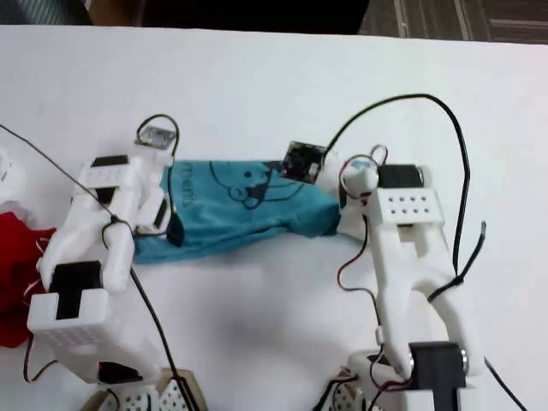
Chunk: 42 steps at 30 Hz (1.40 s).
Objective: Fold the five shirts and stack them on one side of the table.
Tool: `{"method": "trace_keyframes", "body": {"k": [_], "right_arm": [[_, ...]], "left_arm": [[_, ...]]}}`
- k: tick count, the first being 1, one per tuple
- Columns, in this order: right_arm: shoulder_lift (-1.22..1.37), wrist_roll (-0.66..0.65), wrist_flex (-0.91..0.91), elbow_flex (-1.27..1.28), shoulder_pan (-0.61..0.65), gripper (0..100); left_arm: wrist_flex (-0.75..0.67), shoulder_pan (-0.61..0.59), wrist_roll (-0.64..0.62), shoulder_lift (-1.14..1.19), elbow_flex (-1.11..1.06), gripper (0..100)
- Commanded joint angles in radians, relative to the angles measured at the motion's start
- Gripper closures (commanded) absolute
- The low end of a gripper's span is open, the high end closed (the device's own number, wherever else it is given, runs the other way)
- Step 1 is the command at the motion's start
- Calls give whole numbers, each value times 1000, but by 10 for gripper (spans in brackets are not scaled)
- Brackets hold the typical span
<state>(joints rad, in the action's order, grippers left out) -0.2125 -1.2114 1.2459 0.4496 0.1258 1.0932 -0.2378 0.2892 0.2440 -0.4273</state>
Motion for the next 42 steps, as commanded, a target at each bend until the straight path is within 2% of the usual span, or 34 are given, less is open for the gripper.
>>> {"method": "trace_keyframes", "body": {"k": [1, 9, 11, 15, 18, 21, 24, 29, 34, 36, 39, 42], "right_arm": [[93, -69, -38, -95, 4, 978], [389, -83, -88, -302, 38, 974], [447, -44, -85, -361, 38, 970], [530, 84, -84, -470, 33, 836], [553, 94, -85, -534, 31, 762], [559, 103, -85, -572, 31, 781], [552, 192, -82, -598, 19, 812], [507, 315, 62, -660, -22, 860], [456, 236, 363, -658, -27, 981], [452, 210, 440, -655, -38, 974], [467, 209, 423, -617, -58, 978], [499, 210, 332, -577, -53, 978]], "left_arm": [[-15, 0, -5, 18, 25, 742], [-15, 0, -5, 18, 25, 742], [-15, 0, -5, 18, 25, 742], [-15, 0, -5, 18, 25, 742], [-15, 0, -5, 18, 25, 742], [-15, 0, -5, 18, 25, 742], [-15, 0, -5, 18, 25, 742], [-15, 0, -5, 18, 25, 742], [-15, 0, -5, 18, 25, 742], [-15, 0, -5, 18, 25, 742], [-15, 0, -5, 18, 25, 742], [-15, 0, -5, 18, 25, 742]]}}
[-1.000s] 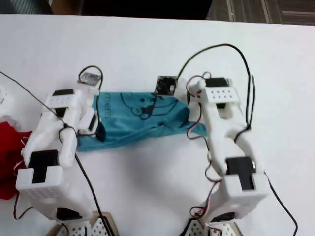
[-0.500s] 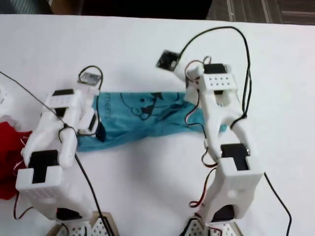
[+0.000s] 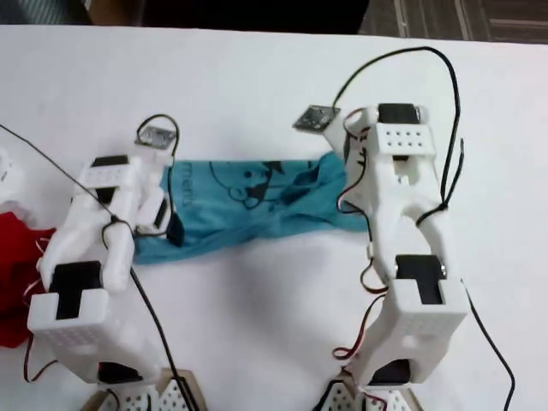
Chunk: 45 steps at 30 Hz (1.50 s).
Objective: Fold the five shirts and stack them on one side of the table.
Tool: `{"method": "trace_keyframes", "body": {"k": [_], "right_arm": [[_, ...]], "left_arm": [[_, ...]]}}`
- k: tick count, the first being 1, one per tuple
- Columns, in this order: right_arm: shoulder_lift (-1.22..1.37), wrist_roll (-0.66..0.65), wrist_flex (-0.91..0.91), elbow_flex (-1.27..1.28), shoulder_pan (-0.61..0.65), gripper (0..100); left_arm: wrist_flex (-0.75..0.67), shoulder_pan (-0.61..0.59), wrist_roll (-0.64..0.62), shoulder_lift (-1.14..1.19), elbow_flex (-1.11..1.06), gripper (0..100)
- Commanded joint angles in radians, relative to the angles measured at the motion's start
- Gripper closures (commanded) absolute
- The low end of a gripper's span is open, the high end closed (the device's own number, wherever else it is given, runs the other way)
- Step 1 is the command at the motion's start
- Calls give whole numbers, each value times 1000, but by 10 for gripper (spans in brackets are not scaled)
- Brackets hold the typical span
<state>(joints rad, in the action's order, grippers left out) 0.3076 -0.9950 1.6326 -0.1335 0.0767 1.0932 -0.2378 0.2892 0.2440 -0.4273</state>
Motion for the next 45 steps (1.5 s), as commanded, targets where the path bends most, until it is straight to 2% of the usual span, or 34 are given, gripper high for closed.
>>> {"method": "trace_keyframes", "body": {"k": [1, 7, 11, 15, 20, 35, 41, 45], "right_arm": [[-8, -6, -85, 15, -2, 978], [131, 87, -202, 9, 28, 978], [203, 98, -246, 2, 82, 978], [211, 104, -246, -69, 136, 978], [217, 212, -223, -201, 171, 978], [277, 259, -320, -252, 208, 978], [275, 419, -364, -342, 202, 978], [275, 506, -300, -407, 182, 978]], "left_arm": [[-15, 0, -5, 18, 25, 742], [-15, 0, -5, 18, 25, 742], [-15, 0, -5, 18, 27, 742], [-15, 0, -5, 18, 28, 741], [-15, 0, -5, 18, 28, 741], [-15, 0, -5, 18, 28, 741], [-15, 0, -5, 18, 28, 741], [-15, 0, -5, 18, 28, 741]]}}
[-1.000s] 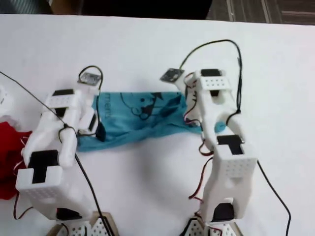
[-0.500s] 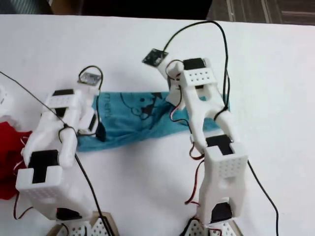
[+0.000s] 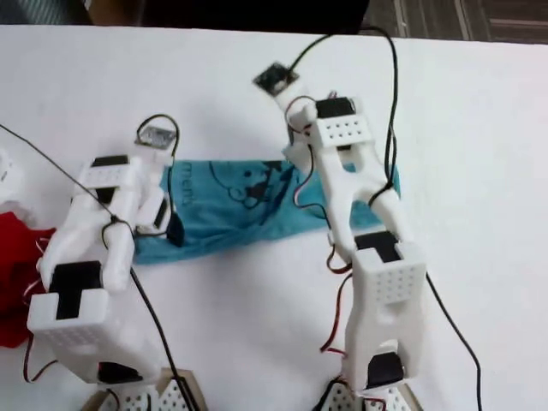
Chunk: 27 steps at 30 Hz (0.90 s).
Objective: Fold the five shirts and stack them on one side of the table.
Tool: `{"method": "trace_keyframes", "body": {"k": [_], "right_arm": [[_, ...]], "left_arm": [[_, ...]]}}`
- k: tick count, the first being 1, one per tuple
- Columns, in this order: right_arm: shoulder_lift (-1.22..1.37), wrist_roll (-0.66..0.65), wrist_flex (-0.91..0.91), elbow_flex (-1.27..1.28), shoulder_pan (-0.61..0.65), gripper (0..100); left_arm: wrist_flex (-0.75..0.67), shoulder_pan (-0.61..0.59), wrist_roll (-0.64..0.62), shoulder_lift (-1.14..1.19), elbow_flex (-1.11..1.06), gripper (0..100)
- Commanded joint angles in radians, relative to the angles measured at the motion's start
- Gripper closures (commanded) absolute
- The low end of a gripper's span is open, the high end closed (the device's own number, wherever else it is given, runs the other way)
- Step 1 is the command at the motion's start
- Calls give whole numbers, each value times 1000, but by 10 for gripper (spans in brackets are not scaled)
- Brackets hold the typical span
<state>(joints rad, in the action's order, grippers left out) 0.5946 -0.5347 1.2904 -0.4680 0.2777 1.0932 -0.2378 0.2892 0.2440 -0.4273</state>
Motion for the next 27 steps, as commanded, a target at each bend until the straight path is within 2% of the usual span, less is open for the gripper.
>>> {"method": "trace_keyframes", "body": {"k": [1, 5, 10, 15, 27], "right_arm": [[-12, 46, 76, -83, -27, 978], [-12, 32, 237, -130, -67, 978], [-4, -109, 366, -133, -176, 978], [-1, -123, 372, -71, -257, 978], [-12, -120, 357, 61, -243, 977]], "left_arm": [[-15, 0, -5, 18, 28, 741], [-15, 0, -5, 18, 28, 741], [-15, 0, -5, 18, 28, 741], [-15, 0, -5, 18, 28, 741], [-15, 0, -5, 18, 28, 741]]}}
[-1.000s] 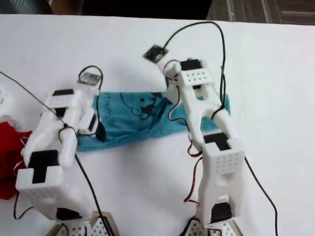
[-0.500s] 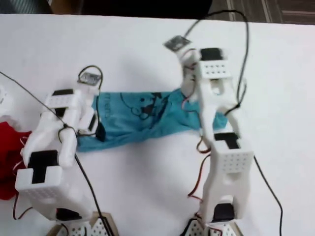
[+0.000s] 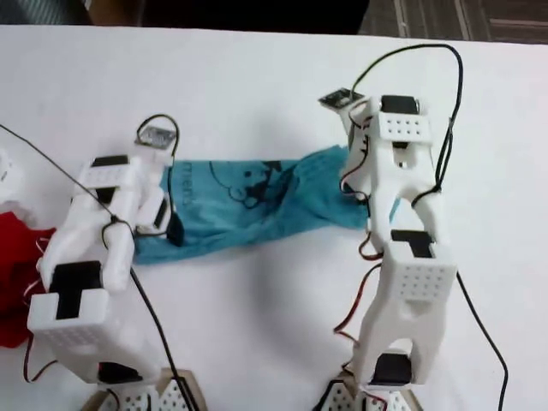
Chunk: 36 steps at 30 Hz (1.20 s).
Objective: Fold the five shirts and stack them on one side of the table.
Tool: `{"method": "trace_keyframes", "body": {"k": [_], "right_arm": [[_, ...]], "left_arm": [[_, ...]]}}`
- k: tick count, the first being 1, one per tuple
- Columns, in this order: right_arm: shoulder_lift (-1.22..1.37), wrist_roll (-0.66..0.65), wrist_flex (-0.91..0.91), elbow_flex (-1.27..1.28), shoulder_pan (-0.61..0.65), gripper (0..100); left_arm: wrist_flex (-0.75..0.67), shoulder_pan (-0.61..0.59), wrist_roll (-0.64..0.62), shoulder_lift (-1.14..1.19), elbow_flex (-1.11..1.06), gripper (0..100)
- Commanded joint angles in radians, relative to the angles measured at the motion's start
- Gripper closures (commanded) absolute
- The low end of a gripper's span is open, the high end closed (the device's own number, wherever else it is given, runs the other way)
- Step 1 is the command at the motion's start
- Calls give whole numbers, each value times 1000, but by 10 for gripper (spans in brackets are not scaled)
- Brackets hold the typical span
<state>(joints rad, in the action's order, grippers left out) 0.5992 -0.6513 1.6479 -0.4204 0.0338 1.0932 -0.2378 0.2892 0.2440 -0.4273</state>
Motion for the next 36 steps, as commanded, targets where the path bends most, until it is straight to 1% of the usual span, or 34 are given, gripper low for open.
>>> {"method": "trace_keyframes", "body": {"k": [1, 7, 8, 11, 13, 19, 21, 25, 28, 32, 33, 36], "right_arm": [[-16, -5, -16, 31, -1, 977], [-13, -9, -156, 140, -59, 978], [-13, -31, -170, 144, -73, 978], [-10, -132, -176, 141, -117, 978], [-15, -172, -176, 140, -136, 978], [-15, -187, -171, 72, -136, 978], [-18, -184, -151, 34, -116, 978], [-85, -181, -24, -55, -61, 978], [-176, -137, 16, -44, -1, 978], [-260, -109, -5, 75, 90, 977], [-274, -106, -31, 118, 113, 977], [-294, -37, -134, 245, 174, 977]], "left_arm": [[-15, 0, -5, 18, 28, 741], [-15, 0, -5, 18, 28, 741], [-15, 0, -5, 18, 28, 741], [-15, 0, -5, 18, 28, 741], [-15, 0, -5, 18, 28, 741], [-15, 0, -5, 18, 28, 741], [-15, 0, -5, 18, 28, 741], [-15, 0, -5, 18, 28, 741], [-15, 0, -5, 18, 28, 741], [-15, 0, -5, 18, 28, 741], [-15, 0, -5, 18, 28, 741], [-15, 0, -5, 18, 28, 741]]}}
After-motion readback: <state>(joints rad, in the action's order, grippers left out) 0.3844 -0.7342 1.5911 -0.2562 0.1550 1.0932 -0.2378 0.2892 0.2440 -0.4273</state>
